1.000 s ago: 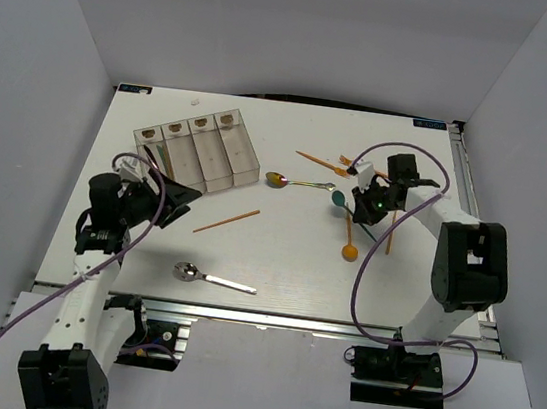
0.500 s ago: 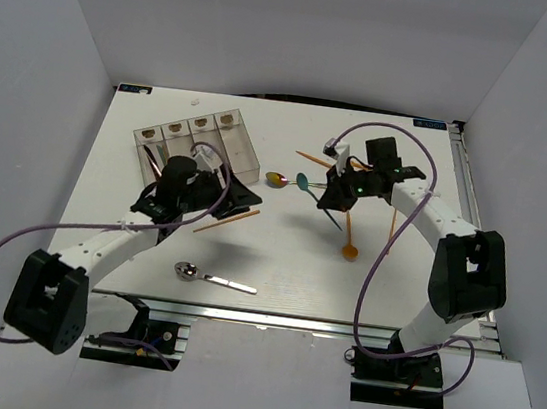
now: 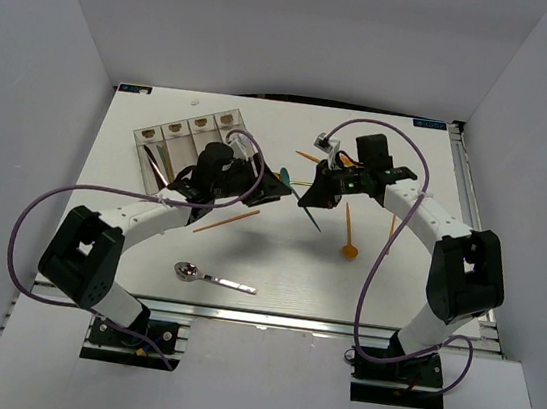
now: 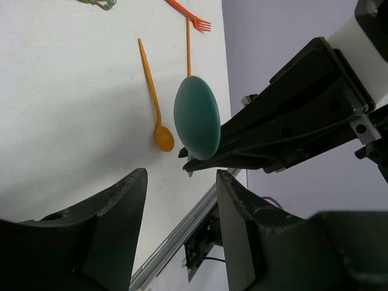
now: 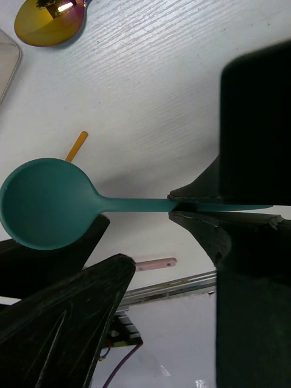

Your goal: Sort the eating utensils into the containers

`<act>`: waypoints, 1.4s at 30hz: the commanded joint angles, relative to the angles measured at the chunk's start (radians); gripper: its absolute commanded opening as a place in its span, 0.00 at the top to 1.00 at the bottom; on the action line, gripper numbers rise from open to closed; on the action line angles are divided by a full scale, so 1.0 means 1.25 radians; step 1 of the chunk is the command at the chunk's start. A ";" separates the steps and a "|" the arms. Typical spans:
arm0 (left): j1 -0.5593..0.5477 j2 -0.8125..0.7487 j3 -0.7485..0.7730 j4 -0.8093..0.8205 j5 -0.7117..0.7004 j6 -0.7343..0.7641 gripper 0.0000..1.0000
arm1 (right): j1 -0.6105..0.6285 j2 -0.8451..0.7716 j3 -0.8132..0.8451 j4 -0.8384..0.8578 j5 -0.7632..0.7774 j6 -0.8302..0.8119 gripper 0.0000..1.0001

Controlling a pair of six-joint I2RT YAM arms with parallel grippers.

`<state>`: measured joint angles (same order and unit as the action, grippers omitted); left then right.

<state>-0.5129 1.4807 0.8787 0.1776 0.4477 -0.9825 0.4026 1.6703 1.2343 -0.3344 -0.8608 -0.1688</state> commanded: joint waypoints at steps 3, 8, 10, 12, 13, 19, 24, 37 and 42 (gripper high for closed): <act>-0.018 0.019 0.058 0.025 -0.010 0.002 0.41 | 0.001 -0.031 0.002 0.054 -0.039 0.048 1.00; -0.025 0.035 0.069 0.022 -0.012 0.003 0.41 | 0.001 -0.033 0.000 0.056 -0.043 0.053 1.00; -0.027 0.041 0.074 0.020 -0.016 0.006 0.41 | 0.001 -0.033 -0.002 0.061 -0.046 0.056 1.00; -0.025 0.046 0.079 0.014 -0.016 0.009 0.41 | 0.001 -0.033 -0.004 0.063 -0.049 0.059 1.00; -0.028 0.049 0.082 0.011 -0.017 0.012 0.42 | 0.001 -0.033 -0.004 0.063 -0.049 0.059 1.00; -0.028 0.059 0.091 0.004 -0.024 0.015 0.42 | 0.001 -0.035 -0.006 0.066 -0.060 0.068 1.00; -0.028 0.066 0.103 -0.008 -0.044 0.021 0.45 | 0.002 -0.038 -0.015 0.076 -0.078 0.079 1.00; -0.028 0.095 0.129 -0.023 -0.037 0.029 0.66 | 0.002 -0.045 -0.038 0.109 -0.108 0.118 1.00; -0.029 0.100 0.130 -0.021 -0.026 0.030 0.79 | 0.003 -0.043 -0.031 0.110 -0.108 0.119 1.00</act>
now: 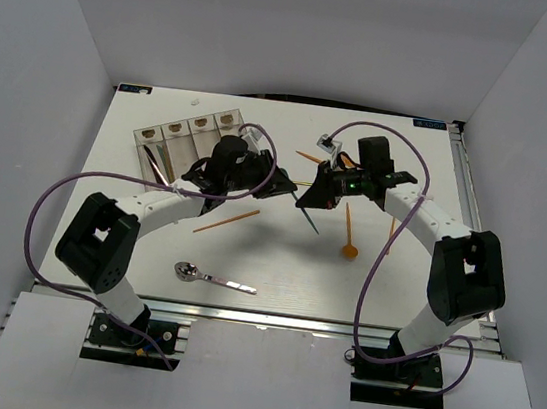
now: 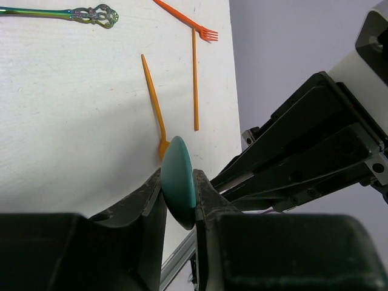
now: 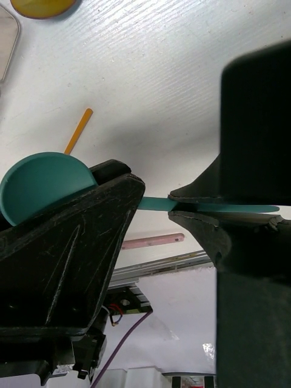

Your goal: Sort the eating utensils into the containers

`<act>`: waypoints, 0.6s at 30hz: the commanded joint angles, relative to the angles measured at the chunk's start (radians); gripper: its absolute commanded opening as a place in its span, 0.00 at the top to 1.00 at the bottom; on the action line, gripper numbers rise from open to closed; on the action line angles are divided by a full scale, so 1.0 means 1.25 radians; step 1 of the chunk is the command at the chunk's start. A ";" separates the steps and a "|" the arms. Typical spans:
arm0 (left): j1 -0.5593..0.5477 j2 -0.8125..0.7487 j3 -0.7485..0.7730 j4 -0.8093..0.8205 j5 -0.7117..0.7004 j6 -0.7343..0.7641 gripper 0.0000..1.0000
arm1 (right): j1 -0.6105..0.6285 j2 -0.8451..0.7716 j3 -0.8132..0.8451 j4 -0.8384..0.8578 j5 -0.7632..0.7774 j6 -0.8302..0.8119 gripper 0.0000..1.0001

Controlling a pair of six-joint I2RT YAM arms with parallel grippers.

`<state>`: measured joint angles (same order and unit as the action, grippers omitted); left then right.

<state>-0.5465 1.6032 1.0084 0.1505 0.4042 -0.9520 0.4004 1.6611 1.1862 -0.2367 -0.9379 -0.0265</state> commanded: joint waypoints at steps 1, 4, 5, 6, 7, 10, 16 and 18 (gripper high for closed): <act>-0.002 0.004 0.028 0.001 0.012 0.007 0.83 | 0.004 -0.034 0.007 0.031 -0.047 0.005 1.00; -0.001 0.006 0.029 0.005 0.023 0.006 0.98 | 0.005 -0.033 0.011 0.033 -0.049 0.005 1.00; -0.001 0.007 0.030 0.004 0.023 0.007 0.99 | 0.004 -0.032 0.013 0.034 -0.050 0.004 1.00; -0.001 0.006 0.031 0.000 0.023 0.012 1.00 | 0.005 -0.031 0.013 0.032 -0.051 0.003 1.00; -0.001 0.005 0.033 -0.009 0.020 0.020 1.00 | 0.005 -0.031 0.014 0.032 -0.052 -0.003 0.87; -0.001 -0.005 0.057 -0.074 -0.008 0.075 1.00 | 0.005 -0.032 0.027 0.009 -0.052 -0.048 0.59; 0.055 -0.041 0.084 -0.204 -0.034 0.156 1.00 | -0.001 -0.029 0.089 -0.107 -0.033 -0.174 0.33; 0.093 -0.061 0.089 -0.249 -0.036 0.179 1.00 | -0.005 -0.023 0.110 -0.180 -0.025 -0.255 0.29</act>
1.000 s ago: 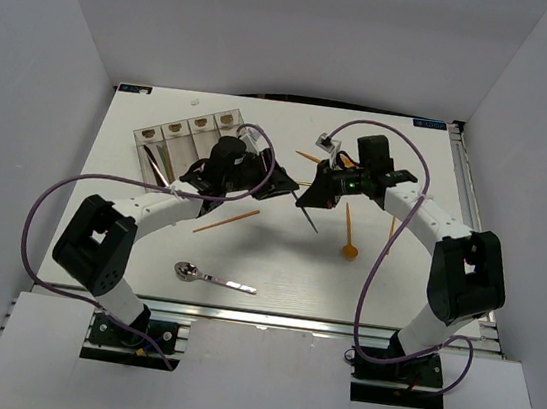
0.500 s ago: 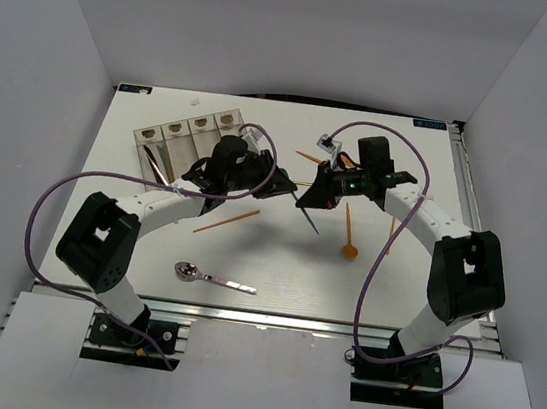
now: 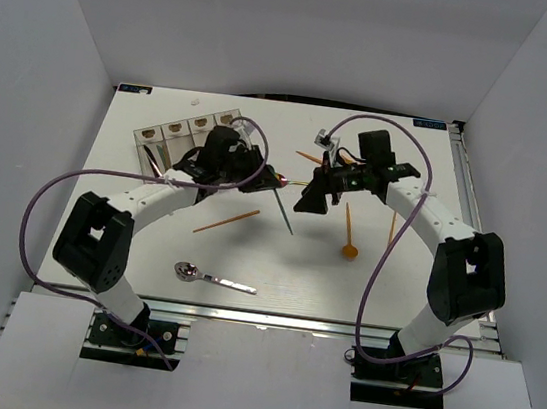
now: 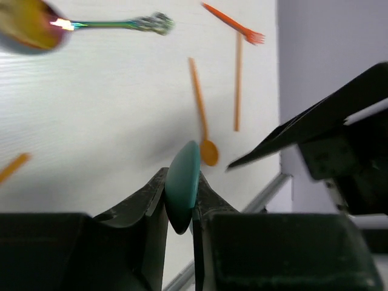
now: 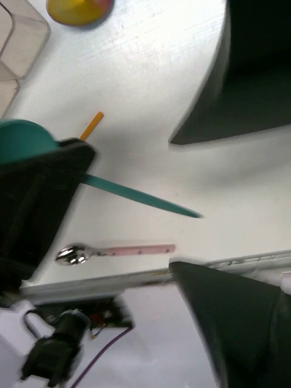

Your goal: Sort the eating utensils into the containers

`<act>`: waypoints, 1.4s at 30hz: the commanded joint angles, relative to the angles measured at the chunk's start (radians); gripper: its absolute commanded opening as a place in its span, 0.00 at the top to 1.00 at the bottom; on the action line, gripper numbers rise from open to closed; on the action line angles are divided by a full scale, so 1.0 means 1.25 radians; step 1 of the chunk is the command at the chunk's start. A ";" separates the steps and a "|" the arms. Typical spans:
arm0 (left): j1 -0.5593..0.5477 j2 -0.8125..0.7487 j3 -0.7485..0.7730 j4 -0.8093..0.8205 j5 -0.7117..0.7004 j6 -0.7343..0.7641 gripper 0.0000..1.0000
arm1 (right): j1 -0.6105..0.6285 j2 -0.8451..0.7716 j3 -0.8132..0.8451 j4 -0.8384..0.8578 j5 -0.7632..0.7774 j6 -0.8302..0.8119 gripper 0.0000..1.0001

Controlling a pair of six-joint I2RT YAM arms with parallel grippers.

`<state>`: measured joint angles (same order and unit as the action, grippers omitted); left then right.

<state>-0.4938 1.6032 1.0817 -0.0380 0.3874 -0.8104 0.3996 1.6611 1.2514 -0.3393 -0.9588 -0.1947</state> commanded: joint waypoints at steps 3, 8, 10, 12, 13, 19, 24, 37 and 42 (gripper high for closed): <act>0.123 -0.086 0.038 -0.146 -0.018 0.105 1.00 | -0.010 -0.015 0.090 -0.187 0.012 -0.225 0.11; 0.257 -0.120 0.067 -0.213 -0.007 0.182 1.00 | -0.025 -0.001 0.136 -0.272 0.057 -0.331 0.11; 0.308 -0.108 0.097 -0.248 -0.006 0.222 1.00 | -0.032 -0.004 0.147 -0.280 0.061 -0.355 0.11; 0.341 -0.095 0.111 -0.260 0.003 0.240 1.00 | -0.037 -0.005 0.152 -0.283 0.061 -0.364 0.11; 0.353 -0.086 0.121 -0.265 0.003 0.246 1.00 | -0.039 -0.002 0.152 -0.284 0.064 -0.368 0.11; 0.424 -0.015 0.197 -0.275 -0.010 0.268 1.00 | -0.046 0.000 0.134 -0.288 0.063 -0.371 0.10; 0.431 0.065 0.281 -0.291 -0.050 0.306 1.00 | -0.053 0.001 0.127 -0.287 0.058 -0.371 0.11; 0.450 0.165 0.391 -0.394 -0.154 0.399 1.00 | -0.079 0.012 0.119 -0.281 0.049 -0.369 0.11; 0.452 0.179 0.380 -0.397 -0.171 0.419 1.00 | -0.085 0.019 0.119 -0.282 0.049 -0.373 0.11</act>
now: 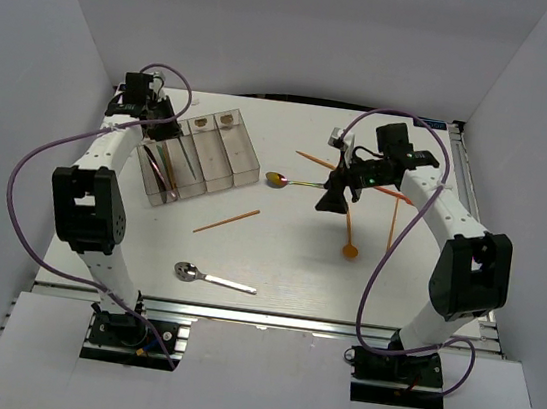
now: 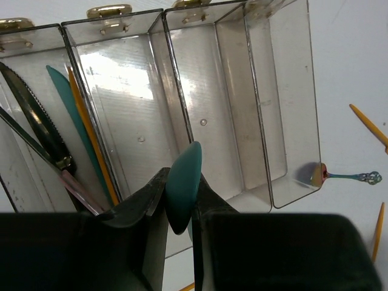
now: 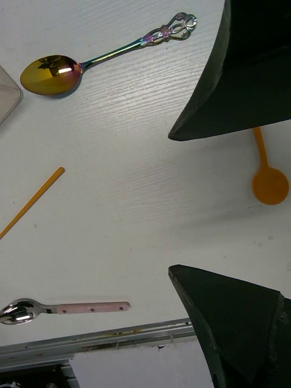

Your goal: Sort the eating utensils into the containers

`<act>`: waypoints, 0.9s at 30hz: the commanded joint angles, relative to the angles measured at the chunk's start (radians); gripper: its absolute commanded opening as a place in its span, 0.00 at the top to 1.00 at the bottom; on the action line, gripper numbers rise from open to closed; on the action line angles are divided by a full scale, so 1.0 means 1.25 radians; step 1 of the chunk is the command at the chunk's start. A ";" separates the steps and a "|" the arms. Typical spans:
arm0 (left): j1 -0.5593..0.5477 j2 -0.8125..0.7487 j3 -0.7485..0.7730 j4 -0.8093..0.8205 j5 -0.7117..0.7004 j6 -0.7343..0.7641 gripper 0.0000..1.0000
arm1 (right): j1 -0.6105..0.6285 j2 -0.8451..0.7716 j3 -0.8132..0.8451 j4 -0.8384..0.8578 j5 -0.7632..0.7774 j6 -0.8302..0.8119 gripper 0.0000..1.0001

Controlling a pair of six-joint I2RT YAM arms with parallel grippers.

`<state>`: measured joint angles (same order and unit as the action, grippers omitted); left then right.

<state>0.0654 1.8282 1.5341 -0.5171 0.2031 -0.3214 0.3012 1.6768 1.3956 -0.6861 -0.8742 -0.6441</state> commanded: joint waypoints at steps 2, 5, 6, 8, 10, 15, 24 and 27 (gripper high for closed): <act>0.004 0.010 0.015 -0.015 -0.024 0.031 1.00 | -0.009 0.008 0.003 -0.006 -0.020 -0.014 0.11; 0.005 0.026 0.016 -0.018 -0.026 0.031 0.96 | -0.010 0.010 0.003 -0.007 -0.019 -0.015 0.11; 0.005 0.030 0.017 -0.020 -0.028 0.029 0.92 | -0.011 0.010 0.004 -0.008 -0.016 -0.016 0.11; 0.004 0.033 0.020 -0.021 -0.035 0.025 0.79 | -0.011 0.011 0.004 -0.011 -0.011 -0.020 0.11; 0.004 0.033 0.020 -0.023 -0.037 0.018 0.71 | -0.013 0.011 0.005 -0.013 -0.010 -0.023 0.11; 0.005 0.024 0.007 -0.028 -0.045 0.006 0.57 | -0.016 0.010 0.006 -0.016 -0.006 -0.026 0.11; 0.004 -0.038 0.001 -0.049 -0.037 0.014 0.47 | -0.019 0.004 0.039 -0.060 0.057 -0.102 0.11; 0.004 -0.093 -0.032 -0.050 -0.040 0.023 0.43 | -0.024 -0.004 0.063 -0.090 0.092 -0.148 0.11</act>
<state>0.0666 1.8412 1.5154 -0.5694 0.1596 -0.3107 0.2840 1.6901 1.4109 -0.7475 -0.8047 -0.7403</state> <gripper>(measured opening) 0.563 0.895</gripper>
